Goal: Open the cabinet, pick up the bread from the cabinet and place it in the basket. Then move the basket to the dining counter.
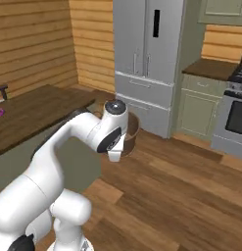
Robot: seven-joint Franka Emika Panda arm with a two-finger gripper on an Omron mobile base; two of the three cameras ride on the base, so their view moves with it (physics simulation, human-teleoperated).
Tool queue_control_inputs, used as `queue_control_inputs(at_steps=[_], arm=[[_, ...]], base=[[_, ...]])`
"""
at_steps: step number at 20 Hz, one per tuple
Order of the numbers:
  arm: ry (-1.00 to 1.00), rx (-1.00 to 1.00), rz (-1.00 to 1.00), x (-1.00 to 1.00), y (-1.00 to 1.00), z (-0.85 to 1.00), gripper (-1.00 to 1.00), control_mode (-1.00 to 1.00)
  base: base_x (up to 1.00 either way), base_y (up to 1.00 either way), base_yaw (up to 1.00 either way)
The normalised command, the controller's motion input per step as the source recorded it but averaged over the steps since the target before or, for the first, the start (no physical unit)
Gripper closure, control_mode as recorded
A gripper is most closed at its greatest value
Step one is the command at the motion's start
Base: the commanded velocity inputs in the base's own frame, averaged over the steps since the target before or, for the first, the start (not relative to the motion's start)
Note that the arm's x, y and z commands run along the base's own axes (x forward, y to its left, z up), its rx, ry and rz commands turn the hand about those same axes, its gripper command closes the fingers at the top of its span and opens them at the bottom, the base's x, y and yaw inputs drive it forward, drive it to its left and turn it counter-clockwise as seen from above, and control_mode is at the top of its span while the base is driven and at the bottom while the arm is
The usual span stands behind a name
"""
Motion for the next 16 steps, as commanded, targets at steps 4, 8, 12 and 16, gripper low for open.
queue_control_inputs(at_steps=[4,8,12,16], arm=[[0.0,0.0,0.0,0.0,0.0,0.0,1.0,1.0],[0.0,0.0,0.0,0.0,0.0,0.0,1.0,1.0],[0.0,0.0,0.0,0.0,0.0,0.0,1.0,1.0],[0.0,0.0,0.0,0.0,0.0,0.0,1.0,1.0]], base=[[0.94,-0.01,0.73],[1.0,0.0,0.59],[1.0,0.0,0.52],[0.95,-0.02,0.5]])
